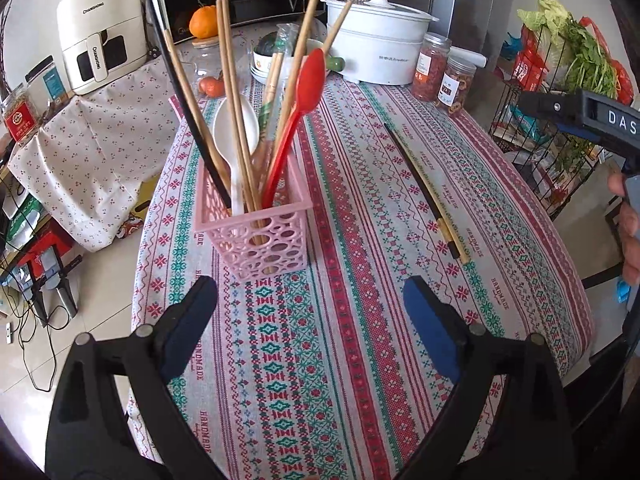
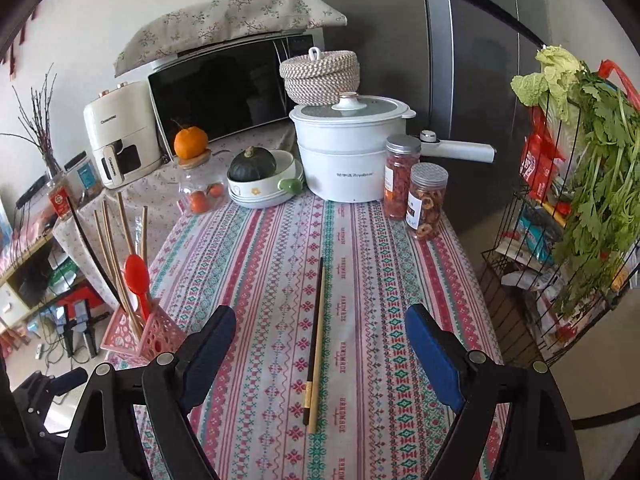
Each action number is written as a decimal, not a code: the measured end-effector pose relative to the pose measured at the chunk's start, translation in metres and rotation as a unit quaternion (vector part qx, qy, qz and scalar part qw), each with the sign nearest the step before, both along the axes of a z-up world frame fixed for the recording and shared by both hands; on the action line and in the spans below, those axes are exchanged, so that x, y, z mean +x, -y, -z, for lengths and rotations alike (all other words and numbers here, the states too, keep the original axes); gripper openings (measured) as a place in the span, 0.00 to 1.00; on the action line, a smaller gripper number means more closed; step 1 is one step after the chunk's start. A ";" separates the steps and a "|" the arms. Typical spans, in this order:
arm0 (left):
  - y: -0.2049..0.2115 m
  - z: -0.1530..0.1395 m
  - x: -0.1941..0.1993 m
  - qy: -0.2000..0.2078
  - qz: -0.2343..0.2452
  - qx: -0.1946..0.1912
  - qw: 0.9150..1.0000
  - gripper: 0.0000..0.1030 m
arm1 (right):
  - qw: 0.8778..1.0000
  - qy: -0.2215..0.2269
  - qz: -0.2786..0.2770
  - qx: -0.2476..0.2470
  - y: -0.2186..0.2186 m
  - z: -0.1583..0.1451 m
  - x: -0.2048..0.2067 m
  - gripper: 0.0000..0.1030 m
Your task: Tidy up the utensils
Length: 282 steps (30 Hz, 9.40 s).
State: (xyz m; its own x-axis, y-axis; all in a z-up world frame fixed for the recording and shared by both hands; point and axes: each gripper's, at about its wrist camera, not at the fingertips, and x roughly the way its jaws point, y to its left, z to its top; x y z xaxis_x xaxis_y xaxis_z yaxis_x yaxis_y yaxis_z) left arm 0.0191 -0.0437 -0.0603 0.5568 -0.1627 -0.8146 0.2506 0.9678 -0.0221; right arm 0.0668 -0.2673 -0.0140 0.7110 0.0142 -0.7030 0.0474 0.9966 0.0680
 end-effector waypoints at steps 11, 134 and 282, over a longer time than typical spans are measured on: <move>0.088 0.032 0.031 -0.057 0.039 -0.005 0.998 0.84 | 0.993 -0.110 0.029 0.017 0.066 0.033 0.031 0.85; -0.030 -0.044 -0.024 0.051 0.091 -0.186 0.977 0.06 | 0.999 -0.035 -0.008 -0.002 0.002 0.068 0.071 0.06; -0.048 -0.078 -0.071 0.141 -0.128 -0.069 0.979 0.99 | 0.995 0.092 0.032 -0.035 -0.035 -0.054 -0.129 1.00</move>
